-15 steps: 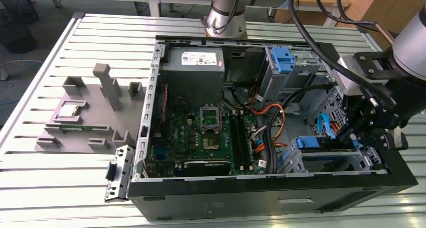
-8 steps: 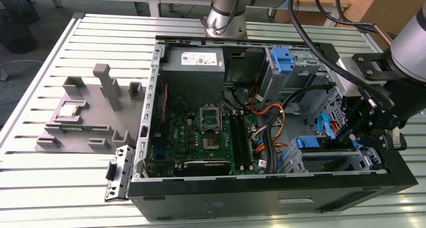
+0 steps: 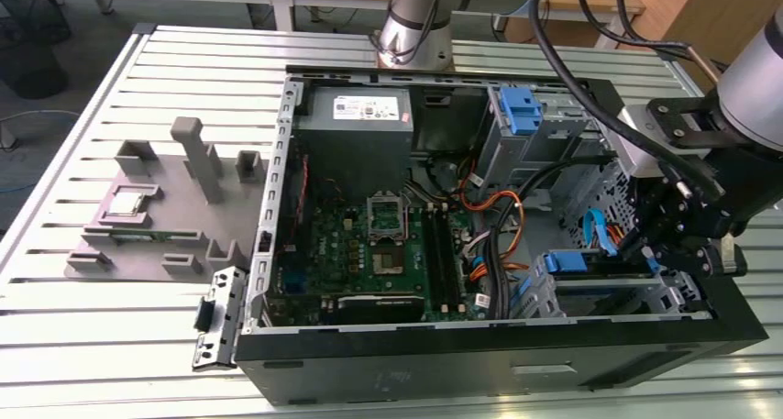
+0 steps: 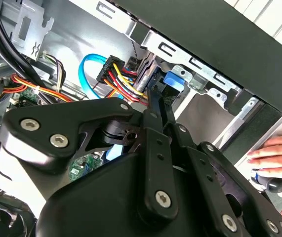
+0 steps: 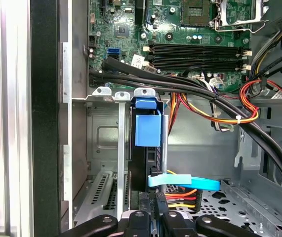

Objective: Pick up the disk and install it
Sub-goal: 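Insert the second disk wire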

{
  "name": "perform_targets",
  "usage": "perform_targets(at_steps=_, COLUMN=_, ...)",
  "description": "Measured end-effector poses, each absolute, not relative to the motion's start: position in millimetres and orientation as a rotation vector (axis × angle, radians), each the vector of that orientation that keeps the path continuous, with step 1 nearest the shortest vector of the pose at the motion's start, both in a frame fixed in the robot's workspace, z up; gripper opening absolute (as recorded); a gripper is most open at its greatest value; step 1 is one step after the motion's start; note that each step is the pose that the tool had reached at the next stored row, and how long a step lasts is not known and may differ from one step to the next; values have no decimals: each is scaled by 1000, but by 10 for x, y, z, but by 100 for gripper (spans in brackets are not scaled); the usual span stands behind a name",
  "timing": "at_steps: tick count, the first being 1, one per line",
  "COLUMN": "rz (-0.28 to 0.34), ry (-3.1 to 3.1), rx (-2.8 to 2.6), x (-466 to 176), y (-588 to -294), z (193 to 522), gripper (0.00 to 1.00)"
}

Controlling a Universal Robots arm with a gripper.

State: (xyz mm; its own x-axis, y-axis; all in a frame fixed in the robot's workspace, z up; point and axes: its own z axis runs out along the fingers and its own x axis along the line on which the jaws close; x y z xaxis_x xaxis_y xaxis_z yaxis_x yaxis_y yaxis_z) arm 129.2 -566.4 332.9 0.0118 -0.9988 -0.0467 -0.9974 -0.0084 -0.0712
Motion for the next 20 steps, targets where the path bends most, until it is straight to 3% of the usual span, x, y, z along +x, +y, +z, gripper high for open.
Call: perform_targets(at_steps=20, rz=-77, ry=2172, rx=-2198, x=1304, y=-5559, z=3368, gripper=16)
